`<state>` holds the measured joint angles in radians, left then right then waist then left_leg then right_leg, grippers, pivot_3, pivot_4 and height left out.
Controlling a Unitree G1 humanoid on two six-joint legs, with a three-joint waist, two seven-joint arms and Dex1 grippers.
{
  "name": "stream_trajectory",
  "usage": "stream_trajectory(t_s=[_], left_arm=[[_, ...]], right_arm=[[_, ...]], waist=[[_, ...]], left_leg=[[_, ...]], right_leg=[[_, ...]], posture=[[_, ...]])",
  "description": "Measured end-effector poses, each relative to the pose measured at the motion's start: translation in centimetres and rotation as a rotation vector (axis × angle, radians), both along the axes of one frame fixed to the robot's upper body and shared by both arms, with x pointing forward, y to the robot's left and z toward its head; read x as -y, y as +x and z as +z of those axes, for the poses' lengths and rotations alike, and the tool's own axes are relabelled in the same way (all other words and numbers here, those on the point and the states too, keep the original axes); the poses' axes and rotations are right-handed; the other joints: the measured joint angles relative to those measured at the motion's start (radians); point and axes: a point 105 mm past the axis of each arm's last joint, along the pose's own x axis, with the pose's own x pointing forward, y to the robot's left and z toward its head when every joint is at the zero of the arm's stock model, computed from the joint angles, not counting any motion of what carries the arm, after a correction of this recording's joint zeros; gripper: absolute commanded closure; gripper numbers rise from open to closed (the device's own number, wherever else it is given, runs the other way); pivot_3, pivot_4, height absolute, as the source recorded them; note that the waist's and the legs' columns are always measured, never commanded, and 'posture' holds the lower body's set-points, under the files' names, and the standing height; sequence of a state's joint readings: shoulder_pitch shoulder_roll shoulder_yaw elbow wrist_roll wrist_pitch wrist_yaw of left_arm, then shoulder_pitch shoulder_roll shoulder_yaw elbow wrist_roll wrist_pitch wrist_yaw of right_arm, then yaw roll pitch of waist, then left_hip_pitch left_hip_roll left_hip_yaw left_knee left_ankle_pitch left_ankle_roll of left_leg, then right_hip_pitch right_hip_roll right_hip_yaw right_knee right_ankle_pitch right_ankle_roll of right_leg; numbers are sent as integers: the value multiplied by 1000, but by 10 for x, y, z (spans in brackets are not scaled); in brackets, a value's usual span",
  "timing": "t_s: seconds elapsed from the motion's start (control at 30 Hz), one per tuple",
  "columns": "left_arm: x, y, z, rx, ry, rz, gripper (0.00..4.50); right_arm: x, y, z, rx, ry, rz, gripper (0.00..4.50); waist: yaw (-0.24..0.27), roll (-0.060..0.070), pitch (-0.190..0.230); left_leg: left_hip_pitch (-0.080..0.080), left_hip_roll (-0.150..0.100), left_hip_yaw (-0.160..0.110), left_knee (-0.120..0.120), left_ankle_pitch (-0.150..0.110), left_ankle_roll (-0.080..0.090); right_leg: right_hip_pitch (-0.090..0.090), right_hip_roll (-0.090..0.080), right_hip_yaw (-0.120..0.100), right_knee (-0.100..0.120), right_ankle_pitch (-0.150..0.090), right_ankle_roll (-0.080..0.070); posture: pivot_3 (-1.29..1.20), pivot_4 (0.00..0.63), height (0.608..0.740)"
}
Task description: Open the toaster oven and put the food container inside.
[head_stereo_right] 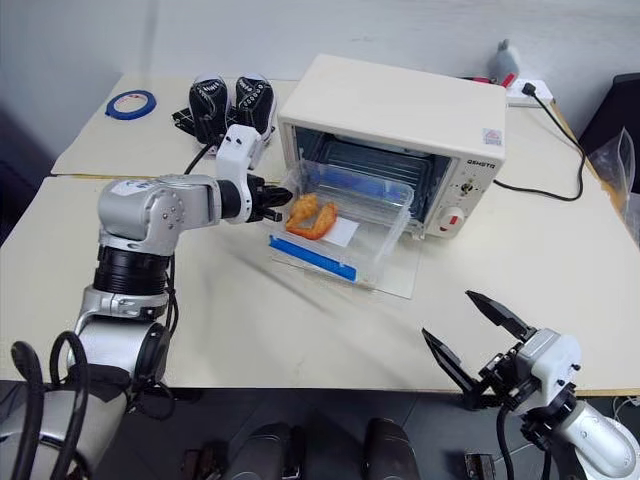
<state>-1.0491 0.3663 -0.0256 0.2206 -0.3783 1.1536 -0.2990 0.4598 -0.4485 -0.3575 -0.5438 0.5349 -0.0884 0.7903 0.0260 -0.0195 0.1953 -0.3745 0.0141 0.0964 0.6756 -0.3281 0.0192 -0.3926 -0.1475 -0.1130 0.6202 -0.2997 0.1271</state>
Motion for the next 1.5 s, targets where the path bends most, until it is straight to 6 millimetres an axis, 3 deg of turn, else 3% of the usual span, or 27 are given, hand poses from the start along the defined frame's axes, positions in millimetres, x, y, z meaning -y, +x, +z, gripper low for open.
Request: stream_trajectory(t_s=[0.17, 0.3, 0.4, 0.5, 0.6, 0.67, 0.73, 0.8, 1.0, 1.13, 1.3, 1.5], left_arm=[[8, 1, 1, 0, -36, -15, 1908], [1, -2, 18, 62, -93, -63, 1908], [-18, -13, 38, 162, -93, -161, 1842], [-59, -25, 34, 215, -17, -244, 2425], [-95, -37, -4, 189, 120, -333, 3359], [-99, -48, -35, 152, 164, -434, 3960], [-92, -63, -59, 135, 156, -557, 4500], [-81, -73, -69, 146, 130, -630, 4500], [-31, -80, -67, 258, 44, -745, 4500], [-3, -68, -59, 314, -13, -695, 4500], [14, -47, -60, 339, -51, -584, 4500], [34, -20, -51, 382, -118, -455, 4500]], right_arm=[[0, -1, -1, -4, 9, -15, 0], [-8, -8, 4, -21, -5, 21, 0], [-23, -15, 5, -97, -14, 112, 597], [-40, -22, -7, -234, -68, 208, 1570], [-58, -17, -19, -310, -80, 259, 2614], [-72, -9, -20, -312, -86, 296, 3311], [-89, 4, -18, -281, -105, 341, 4050], [-101, 17, -20, -274, -113, 354, 4466], [-117, 53, -8, -211, -114, 355, 4466], [-103, 81, -4, -223, -142, 259, 4466], [-77, 118, 12, -172, -183, 125, 4466], [-68, 157, 30, -86, -196, 63, 4466]], waist=[[0, 0, 0], [-2, 0, 0], [-10, 1, 0], [-20, 2, -1], [-21, 2, -1], [-16, 2, -1], [-5, 1, -1], [3, 1, -2], [1, 1, -2], [-2, 1, -2], [-3, 1, -2], [-5, 1, -2]], left_leg=[[0, 0, 0, 0, 0, 0], [0, 1, 0, 1, 0, 0], [1, 1, 0, 0, 0, 0], [3, 1, 1, -2, 0, -1], [3, 2, 1, -1, 0, -1], [1, 3, 0, 2, -1, -1], [-2, 4, -1, 6, -2, 2], [-4, 4, -2, 8, -3, 3], [-9, 0, -4, 10, -3, 5], [-11, -1, -4, 11, -3, 5], [-12, -2, -4, 12, -3, 5], [-12, -2, -3, 12, -3, 5]], right_leg=[[0, 0, 0, 0, 0, 0], [0, 0, 0, 0, 0, 0], [-1, 1, 1, 1, 0, -1], [0, 2, 1, 1, -1, -2], [0, 2, 1, 1, -1, -3], [0, 0, 0, 1, -1, -3], [-1, 0, -1, 2, -1, -3], [-1, -1, -3, 2, -1, -2], [-2, -2, -5, 1, 0, 0], [-2, -1, -7, 1, 0, 0], [-3, -1, -8, 1, 0, 0], [-3, -1, -9, 1, 0, 0]], posture=[[0, 150, 740], [0, 150, 740], [0, 150, 740], [0, 150, 740], [0, 150, 740], [0, 150, 740], [0, 150, 740], [0, 150, 740], [0, 150, 740], [0, 150, 740], [0, 150, 740], [0, 150, 740]])
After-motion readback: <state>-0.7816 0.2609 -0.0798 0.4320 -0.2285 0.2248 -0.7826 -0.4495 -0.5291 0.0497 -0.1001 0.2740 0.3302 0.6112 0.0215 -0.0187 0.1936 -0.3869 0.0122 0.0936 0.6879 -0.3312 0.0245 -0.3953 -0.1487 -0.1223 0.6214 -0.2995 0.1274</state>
